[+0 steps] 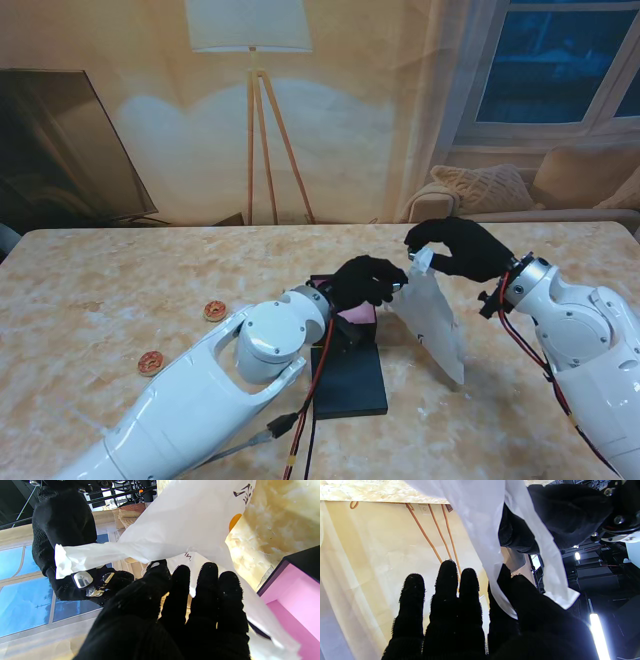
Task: Pack mini donuts into a plastic bag, tie the opening and put the bag into the gift box
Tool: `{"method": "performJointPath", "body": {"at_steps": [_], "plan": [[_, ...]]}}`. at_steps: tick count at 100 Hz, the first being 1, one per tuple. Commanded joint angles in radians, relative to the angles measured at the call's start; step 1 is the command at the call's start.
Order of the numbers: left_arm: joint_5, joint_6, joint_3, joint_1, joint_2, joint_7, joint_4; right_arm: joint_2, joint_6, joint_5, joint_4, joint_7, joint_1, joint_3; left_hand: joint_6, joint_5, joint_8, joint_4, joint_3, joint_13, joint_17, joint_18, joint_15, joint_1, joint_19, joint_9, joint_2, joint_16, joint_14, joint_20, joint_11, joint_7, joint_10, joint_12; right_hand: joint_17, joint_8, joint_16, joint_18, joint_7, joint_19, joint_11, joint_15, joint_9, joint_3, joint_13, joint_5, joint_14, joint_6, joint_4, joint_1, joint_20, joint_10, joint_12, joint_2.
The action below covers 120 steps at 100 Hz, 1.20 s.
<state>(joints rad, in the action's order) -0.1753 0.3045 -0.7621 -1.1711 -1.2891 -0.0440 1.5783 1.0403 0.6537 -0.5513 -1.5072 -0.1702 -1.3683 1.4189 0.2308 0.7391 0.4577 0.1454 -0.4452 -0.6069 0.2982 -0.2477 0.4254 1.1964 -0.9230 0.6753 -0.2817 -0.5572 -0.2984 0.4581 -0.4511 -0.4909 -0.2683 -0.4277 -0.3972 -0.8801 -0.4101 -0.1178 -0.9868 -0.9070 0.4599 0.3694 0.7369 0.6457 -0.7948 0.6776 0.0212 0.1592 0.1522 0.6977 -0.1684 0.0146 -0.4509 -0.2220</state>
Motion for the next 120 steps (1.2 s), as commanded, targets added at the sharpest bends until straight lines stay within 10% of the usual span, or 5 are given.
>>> {"method": "performJointPath", "body": {"at_steps": [1,29,49,87,120], "plan": [[-0.020,0.000,0.002,0.006,-0.007,0.027,-0.007,0.005,-0.012,0.020,-0.007,-0.028,-0.003,-0.004,-0.035,0.022,0.011,0.030,-0.014,-0.009,0.002,0.050,-0.008,0.002,0.002,0.030,-0.018,0.007,0.027,-0.015,-0.015,-0.037,0.037,-0.013,0.014,-0.025,0.025,0.004,-0.023,0.005,-0.015,-0.015,-0.034,0.071,0.017,-0.029,0.001,0.290,-0.065,0.146,-0.014,0.001,0.015,0.060],[-0.098,0.006,-0.004,0.025,-0.022,0.036,-0.047,0.001,-0.030,0.069,-0.001,-0.064,0.008,-0.013,-0.044,0.028,0.012,0.035,0.045,-0.098,0.023,0.023,0.040,-0.019,-0.037,0.132,0.005,-0.061,0.018,0.002,-0.040,-0.187,0.030,-0.123,-0.004,-0.031,0.030,0.021,-0.027,0.006,0.005,-0.010,0.025,0.064,-0.020,-0.024,0.032,0.287,-0.068,0.151,-0.014,-0.045,0.004,0.062],[-0.088,0.024,0.003,0.047,-0.017,0.062,-0.056,-0.002,-0.028,0.093,0.000,-0.085,0.012,-0.016,-0.027,0.020,0.013,-0.035,0.442,-0.173,0.012,-0.037,0.190,0.094,-0.194,0.209,0.170,-0.202,-0.044,0.245,-0.163,-0.178,0.004,-0.105,-0.006,-0.032,0.030,0.022,-0.026,0.015,-0.002,-0.015,0.025,0.064,-0.020,-0.021,0.029,0.288,-0.068,0.151,-0.010,-0.045,-0.004,0.061],[-0.097,0.068,0.013,0.068,-0.024,0.072,-0.067,-0.004,-0.020,0.121,0.000,-0.097,0.012,-0.017,-0.009,0.060,-0.031,-0.047,0.357,-0.214,0.007,-0.016,0.153,0.092,-0.097,0.289,0.077,-0.206,0.012,0.259,-0.171,-0.177,0.066,-0.104,-0.012,-0.036,0.041,0.038,-0.024,0.024,-0.018,-0.035,0.038,0.061,-0.030,-0.023,0.058,0.287,-0.068,0.154,-0.006,-0.072,-0.006,0.064],[-0.120,0.152,0.002,0.060,-0.031,0.059,-0.045,-0.003,-0.027,0.148,-0.004,-0.105,0.012,-0.019,-0.009,-0.051,0.050,-0.038,0.234,-0.296,0.152,-0.060,0.247,0.092,-0.278,0.268,0.056,-0.226,-0.028,0.343,-0.201,-0.204,0.027,-0.172,-0.021,-0.039,0.040,0.045,-0.026,0.029,-0.009,-0.030,0.053,0.062,-0.044,-0.021,0.059,0.282,-0.069,0.156,-0.002,-0.077,-0.019,0.064]]}}
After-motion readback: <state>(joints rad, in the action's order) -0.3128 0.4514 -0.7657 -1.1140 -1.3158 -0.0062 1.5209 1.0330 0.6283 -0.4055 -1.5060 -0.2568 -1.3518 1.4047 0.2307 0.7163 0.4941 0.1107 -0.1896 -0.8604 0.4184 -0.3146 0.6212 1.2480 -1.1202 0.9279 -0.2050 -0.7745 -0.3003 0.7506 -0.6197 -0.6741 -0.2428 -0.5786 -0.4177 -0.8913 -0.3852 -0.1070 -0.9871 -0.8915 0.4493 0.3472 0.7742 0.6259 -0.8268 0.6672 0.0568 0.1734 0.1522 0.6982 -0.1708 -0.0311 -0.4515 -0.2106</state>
